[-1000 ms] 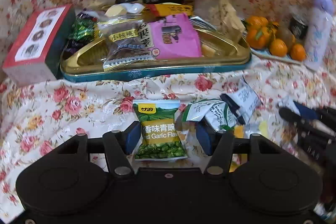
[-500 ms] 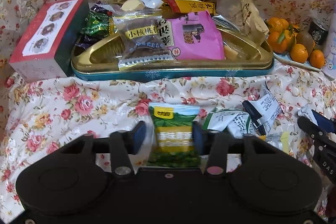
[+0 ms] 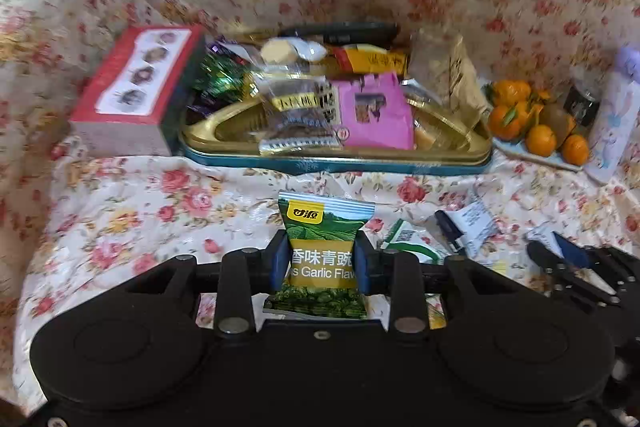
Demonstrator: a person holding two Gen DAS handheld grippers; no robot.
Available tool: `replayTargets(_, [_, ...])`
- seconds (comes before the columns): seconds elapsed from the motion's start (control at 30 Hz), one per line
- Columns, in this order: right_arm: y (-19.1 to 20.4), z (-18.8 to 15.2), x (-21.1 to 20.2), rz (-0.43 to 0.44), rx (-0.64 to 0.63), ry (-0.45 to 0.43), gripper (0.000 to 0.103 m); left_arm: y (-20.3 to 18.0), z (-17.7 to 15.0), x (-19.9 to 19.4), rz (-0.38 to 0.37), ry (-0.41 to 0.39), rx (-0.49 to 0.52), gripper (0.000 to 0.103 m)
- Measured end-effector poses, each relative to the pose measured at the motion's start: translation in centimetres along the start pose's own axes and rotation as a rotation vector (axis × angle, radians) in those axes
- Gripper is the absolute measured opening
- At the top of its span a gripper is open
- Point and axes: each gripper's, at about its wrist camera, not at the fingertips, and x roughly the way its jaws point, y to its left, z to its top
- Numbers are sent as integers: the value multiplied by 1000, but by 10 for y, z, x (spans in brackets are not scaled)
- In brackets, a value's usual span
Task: Organize snacks
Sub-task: 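Grasp the green pea snack bag with the left tool and lift it, then carry the green pea bag and Hawthorn bar over the rectangular gold tray while opening both tools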
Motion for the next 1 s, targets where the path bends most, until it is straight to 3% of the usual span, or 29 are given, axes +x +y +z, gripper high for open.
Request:
replayTargets(0.3, [2,0,0,-7,-15,-1,23,-7,-34,-51,-12,23,-32,42])
replayTargets(0.77, [4,1,0,-21,-43,-1,23,-6,-102,-94,0,52,-19,42])
replayTargets(1.0, [0,19,0,-40,6,98,22,-2,-118,-106,-6,48,-28,42])
